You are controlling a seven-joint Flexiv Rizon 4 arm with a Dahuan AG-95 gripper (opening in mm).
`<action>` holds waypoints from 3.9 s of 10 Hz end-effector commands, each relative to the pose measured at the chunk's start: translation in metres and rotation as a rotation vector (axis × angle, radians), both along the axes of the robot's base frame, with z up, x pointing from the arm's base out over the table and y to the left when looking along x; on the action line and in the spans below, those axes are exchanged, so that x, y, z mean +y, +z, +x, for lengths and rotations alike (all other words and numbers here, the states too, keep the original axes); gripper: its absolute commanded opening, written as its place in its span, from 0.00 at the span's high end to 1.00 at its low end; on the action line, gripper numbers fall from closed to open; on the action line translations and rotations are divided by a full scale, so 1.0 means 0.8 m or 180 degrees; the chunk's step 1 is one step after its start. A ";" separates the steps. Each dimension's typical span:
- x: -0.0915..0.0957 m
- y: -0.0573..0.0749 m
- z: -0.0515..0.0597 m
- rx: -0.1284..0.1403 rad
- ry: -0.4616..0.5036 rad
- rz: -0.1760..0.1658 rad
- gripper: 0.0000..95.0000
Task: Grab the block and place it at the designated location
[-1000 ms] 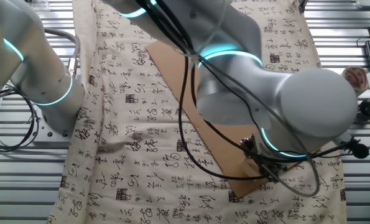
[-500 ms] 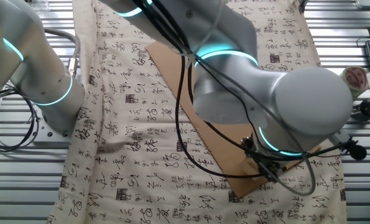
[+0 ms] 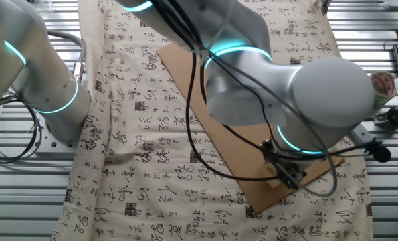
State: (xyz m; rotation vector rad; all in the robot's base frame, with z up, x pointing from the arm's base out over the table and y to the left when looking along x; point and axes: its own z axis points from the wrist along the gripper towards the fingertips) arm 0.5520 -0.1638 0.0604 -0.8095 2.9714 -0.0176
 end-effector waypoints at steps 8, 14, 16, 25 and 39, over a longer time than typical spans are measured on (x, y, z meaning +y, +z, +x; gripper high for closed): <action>0.032 0.003 0.000 -0.0023 -0.0204 0.0028 1.00; 0.059 0.007 0.005 -0.0002 -0.0391 0.0000 1.00; 0.065 0.005 0.004 -0.0027 -0.0408 -0.0013 1.00; 0.109 -0.005 -0.011 -0.0117 -0.0588 -0.0037 1.00; 0.144 -0.006 -0.030 -0.0121 -0.0572 -0.0010 1.00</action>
